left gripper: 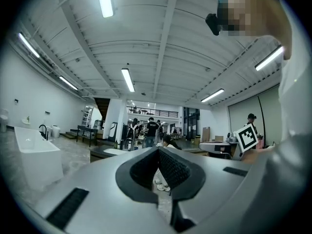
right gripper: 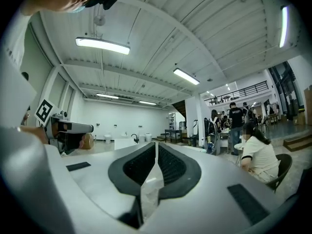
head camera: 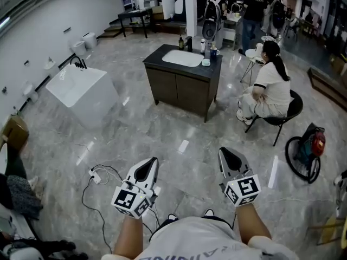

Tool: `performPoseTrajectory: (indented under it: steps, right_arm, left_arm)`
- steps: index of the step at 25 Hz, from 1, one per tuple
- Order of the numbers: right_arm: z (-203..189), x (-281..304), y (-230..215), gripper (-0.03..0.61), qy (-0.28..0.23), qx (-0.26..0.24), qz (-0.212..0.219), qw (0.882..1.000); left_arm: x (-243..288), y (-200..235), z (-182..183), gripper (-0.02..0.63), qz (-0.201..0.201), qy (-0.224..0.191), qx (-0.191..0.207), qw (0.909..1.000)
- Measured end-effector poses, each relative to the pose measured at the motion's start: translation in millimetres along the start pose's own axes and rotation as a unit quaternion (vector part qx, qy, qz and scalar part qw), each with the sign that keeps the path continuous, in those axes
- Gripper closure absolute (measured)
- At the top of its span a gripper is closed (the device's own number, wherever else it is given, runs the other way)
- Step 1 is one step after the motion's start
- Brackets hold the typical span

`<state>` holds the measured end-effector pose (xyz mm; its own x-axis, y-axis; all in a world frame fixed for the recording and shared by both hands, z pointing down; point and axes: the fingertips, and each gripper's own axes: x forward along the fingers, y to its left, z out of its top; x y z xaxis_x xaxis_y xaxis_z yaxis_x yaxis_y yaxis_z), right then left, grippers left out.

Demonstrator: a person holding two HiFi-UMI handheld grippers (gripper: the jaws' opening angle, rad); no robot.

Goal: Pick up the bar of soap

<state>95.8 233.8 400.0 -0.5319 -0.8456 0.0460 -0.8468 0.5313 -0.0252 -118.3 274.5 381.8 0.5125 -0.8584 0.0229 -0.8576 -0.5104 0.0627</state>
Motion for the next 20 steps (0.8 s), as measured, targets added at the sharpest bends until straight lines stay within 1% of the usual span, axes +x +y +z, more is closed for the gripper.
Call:
performPoseTrajectory:
  steps: [4, 8, 15, 20]
  right_arm:
    - [5, -3, -3, 0.549, 0.000, 0.003, -0.010, 1.000]
    - [4, -2, 2, 0.549, -0.001, 0.004, -0.007, 1.000]
    - [5, 6, 31, 0.549, -0.011, 0.002, -0.016, 1.000]
    - [-3, 17, 57, 0.549, -0.010, -0.005, -0.007, 1.000]
  left_arm:
    - [1, 0, 2, 0.612, -0.003, -0.001, 0.001, 1.0000]
    - [-2, 3, 2, 0.612, -0.008, -0.001, -0.001, 1.0000]
    - [-23, 26, -7, 0.612, -0.020, -0.001, -0.006, 0.9998]
    - [-34, 47, -11, 0.612, -0.030, -0.002, -0.010, 0.9995]
